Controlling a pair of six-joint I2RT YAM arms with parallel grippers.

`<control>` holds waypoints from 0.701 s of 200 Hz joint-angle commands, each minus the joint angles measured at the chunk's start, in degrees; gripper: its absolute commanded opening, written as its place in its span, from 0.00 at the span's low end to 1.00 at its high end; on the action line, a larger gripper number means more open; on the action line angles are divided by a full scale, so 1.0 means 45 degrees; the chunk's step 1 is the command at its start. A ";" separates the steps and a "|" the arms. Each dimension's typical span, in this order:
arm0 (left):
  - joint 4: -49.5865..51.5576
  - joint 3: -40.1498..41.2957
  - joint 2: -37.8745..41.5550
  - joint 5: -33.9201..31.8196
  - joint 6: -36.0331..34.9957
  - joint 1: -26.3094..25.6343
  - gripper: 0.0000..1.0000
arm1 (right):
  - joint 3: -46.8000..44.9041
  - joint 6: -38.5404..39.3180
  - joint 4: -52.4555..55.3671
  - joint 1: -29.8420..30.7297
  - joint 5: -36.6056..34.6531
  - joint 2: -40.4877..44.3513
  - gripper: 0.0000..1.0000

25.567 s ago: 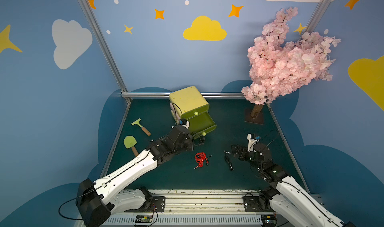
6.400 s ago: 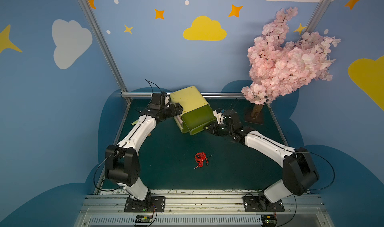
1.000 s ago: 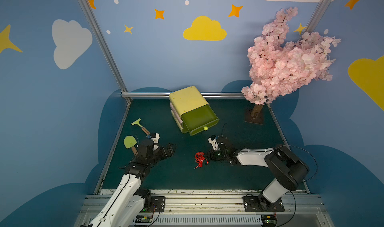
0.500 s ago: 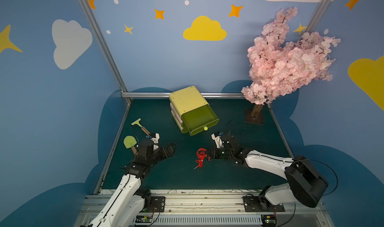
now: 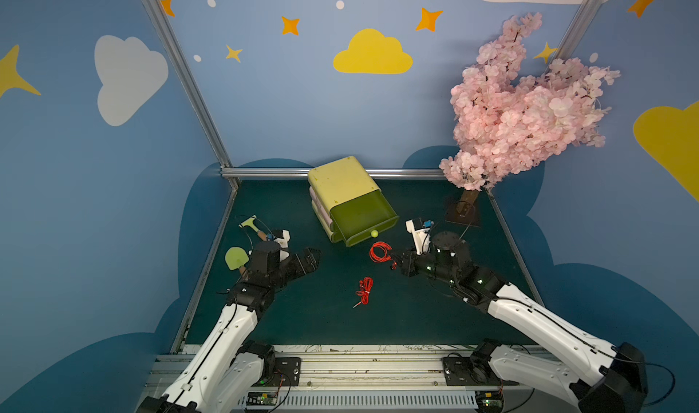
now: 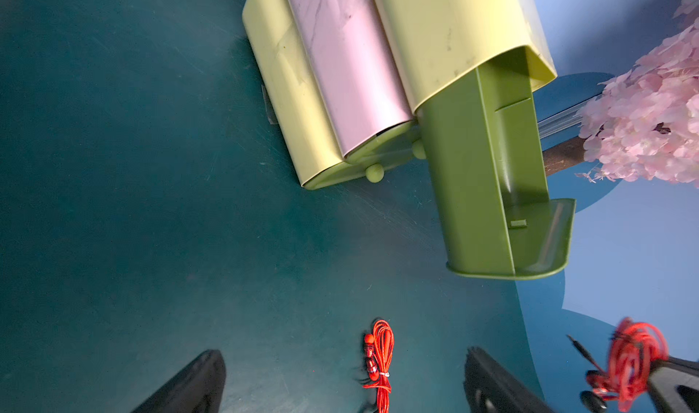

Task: Place the wired earphones into the drawer by color
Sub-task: Pick up the wired earphones from the center of the board, then place the wired earphones in the drawer.

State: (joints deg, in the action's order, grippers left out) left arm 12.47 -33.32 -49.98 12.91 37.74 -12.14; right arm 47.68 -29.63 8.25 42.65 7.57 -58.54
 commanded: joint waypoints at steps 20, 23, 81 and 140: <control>-0.0367 -0.0388 -0.0552 0.0461 -0.0168 -0.0039 1.00 | 0.2089 0.1434 0.0921 -0.0845 -0.0392 -0.0458 0.07; -0.0383 -0.0388 -0.0576 0.0478 -0.0174 -0.0054 1.00 | 0.2230 0.1476 0.0901 -0.0921 -0.0335 -0.0576 0.07; -0.0336 -0.0203 -0.0724 0.0925 -0.0128 -0.0280 1.00 | 0.4735 0.2048 -0.0087 -0.1665 0.0687 -0.3444 0.07; -0.0419 0.0265 -0.0783 0.1199 -0.0124 -0.0835 1.00 | 0.6412 0.2125 -0.0903 -0.1764 0.1225 -0.6075 0.07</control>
State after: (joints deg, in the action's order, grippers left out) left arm 11.18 -33.10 -53.28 16.99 37.74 -15.00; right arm 73.54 -20.73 7.31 34.94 11.25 -82.98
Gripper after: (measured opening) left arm 0.998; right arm 0.069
